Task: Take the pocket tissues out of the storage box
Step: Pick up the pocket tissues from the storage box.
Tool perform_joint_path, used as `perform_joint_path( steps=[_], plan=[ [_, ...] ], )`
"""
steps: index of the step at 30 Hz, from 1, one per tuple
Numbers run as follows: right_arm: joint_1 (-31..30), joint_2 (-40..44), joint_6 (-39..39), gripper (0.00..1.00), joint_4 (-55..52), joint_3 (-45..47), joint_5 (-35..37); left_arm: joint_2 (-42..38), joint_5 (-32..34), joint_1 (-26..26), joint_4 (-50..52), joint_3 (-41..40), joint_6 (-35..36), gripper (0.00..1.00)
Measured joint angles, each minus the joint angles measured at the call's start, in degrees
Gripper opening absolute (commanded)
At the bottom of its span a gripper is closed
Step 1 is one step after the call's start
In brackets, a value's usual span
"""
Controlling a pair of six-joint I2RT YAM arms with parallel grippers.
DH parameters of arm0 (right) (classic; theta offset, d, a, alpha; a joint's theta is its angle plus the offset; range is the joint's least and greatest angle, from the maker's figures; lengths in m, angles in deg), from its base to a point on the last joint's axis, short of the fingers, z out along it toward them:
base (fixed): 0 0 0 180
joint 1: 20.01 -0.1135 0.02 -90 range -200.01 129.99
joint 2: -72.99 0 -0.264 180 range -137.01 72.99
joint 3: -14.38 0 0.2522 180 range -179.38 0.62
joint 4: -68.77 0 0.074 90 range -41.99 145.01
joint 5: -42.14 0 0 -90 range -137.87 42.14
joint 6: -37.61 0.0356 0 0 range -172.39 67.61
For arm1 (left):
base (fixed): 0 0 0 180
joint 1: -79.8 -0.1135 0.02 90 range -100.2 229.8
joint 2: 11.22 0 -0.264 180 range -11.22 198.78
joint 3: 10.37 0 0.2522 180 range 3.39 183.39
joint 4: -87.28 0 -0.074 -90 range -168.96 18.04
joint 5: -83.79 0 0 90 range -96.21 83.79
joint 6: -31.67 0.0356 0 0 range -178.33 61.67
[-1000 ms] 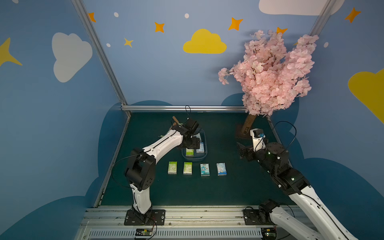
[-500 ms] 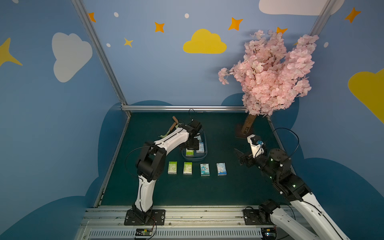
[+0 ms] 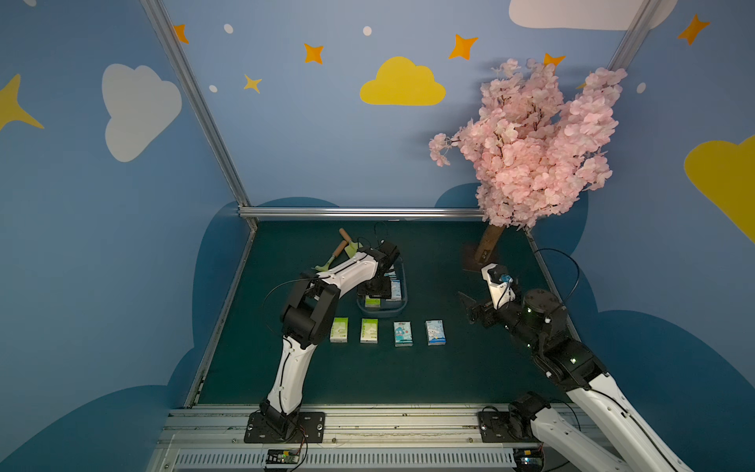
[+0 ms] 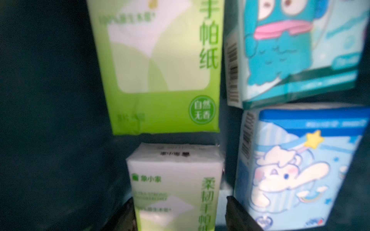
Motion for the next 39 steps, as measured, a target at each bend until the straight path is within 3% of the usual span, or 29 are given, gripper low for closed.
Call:
perform_joint_path(
  steps=[14,24,32,39],
  plan=[
    [0.00,-1.97,-0.96,0.98,0.46,0.00,0.02,2.47,-1.03,-0.87,-0.33,2.56,1.03,0.48],
    [0.00,-4.09,-0.98,0.98,1.75,0.00,-0.28,2.12,-1.88,-0.92,0.09,2.45,1.36,0.47],
    [0.00,-5.60,-0.70,0.98,3.61,0.00,-1.40,-3.41,-3.93,-0.90,0.94,0.61,1.33,0.46],
    [0.09,-7.85,-0.17,0.98,6.08,0.00,-2.73,-13.07,-5.03,-0.90,1.36,-3.30,1.29,0.46]
  ],
)
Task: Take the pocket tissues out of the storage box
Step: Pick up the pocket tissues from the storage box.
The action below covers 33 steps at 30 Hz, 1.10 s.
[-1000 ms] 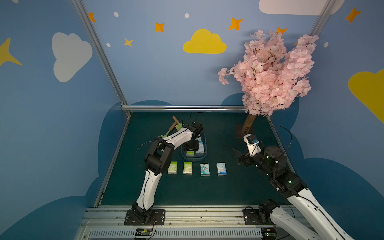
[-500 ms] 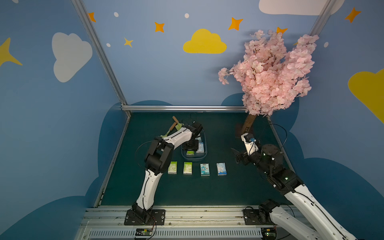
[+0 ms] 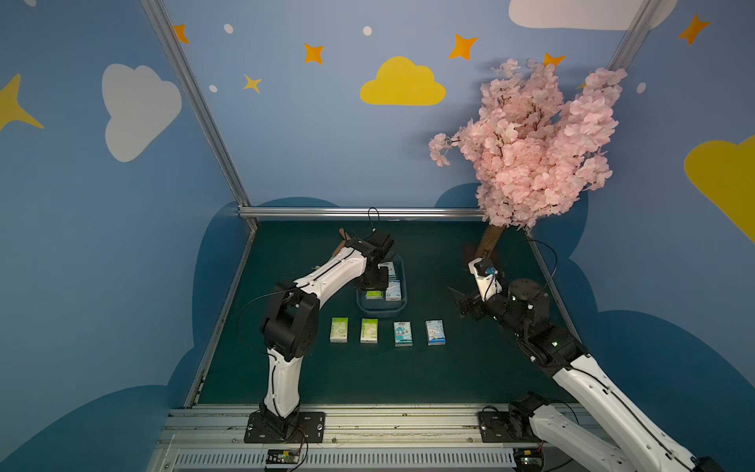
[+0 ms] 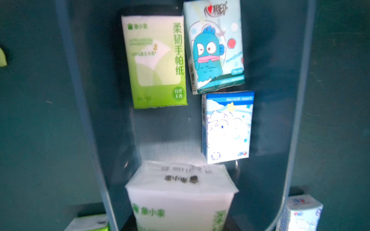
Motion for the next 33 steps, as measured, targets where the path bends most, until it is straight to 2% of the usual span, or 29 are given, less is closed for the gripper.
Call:
perform_joint_path(
  steps=[23,33],
  plan=[
    [0.02,-3.85,5.86,0.98,6.84,0.00,-2.32,-33.03,1.64,1.33,8.57,-28.65,-2.25,0.47],
    [0.02,-4.57,6.69,0.98,7.19,0.00,-2.64,-39.15,-2.64,1.33,9.22,-40.41,-4.92,0.46]
  ],
)
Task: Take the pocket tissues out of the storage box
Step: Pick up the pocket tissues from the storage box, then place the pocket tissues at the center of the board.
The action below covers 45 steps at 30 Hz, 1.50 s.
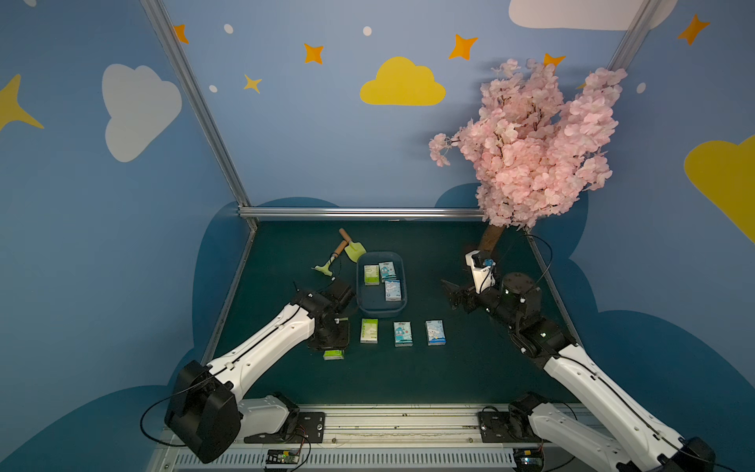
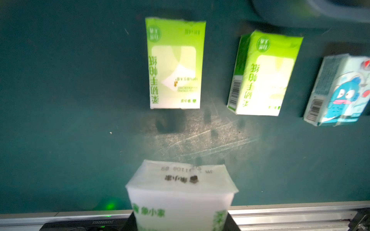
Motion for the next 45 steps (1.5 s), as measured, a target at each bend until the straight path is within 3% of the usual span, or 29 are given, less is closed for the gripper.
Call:
perform_joint_path(
  steps=[8,28,45],
  plan=[
    [0.00,0.02,0.17,0.98,-0.04,0.00,-0.02,-0.24,-3.69,0.44,-2.08,-6.12,-1.36,0.46],
    [0.00,1.95,0.35,0.98,-0.55,0.00,0.52,9.03,-5.09,1.20,-11.72,-10.97,-1.70,0.47],
    [0.00,0.81,0.04,0.98,-0.59,-0.02,1.07,10.97,-5.49,1.22,-12.79,-12.02,-1.49,0.61]
  ],
)
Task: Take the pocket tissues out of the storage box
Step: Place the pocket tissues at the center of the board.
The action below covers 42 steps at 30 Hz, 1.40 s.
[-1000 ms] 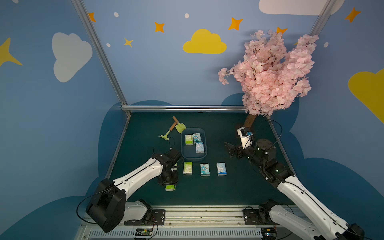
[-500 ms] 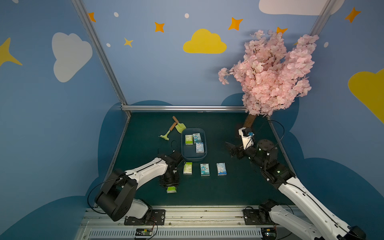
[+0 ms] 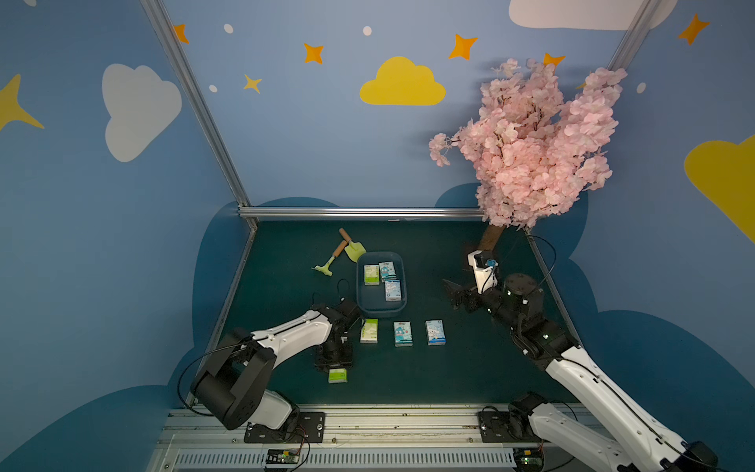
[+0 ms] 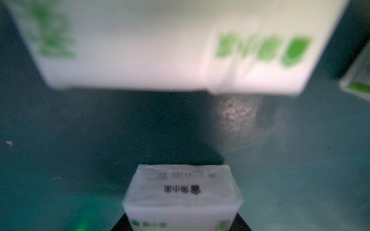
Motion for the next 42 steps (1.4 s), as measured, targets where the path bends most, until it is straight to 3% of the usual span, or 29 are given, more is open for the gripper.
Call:
perform_joint_path(
  steps=[11,26,42],
  plan=[
    [0.00,-0.98,-0.22,0.98,-0.20,-0.44,0.20,-2.71,-0.61,0.02,3.52,1.51,-0.24,0.81],
    [0.00,-0.87,-0.98,0.98,-0.33,-0.50,0.76,-5.75,5.57,-0.57,11.85,20.17,-0.24,0.93],
    [0.00,3.13,-0.35,0.98,-1.62,-0.50,3.06,11.82,9.05,-4.04,5.49,42.80,5.46,0.92]
  ],
)
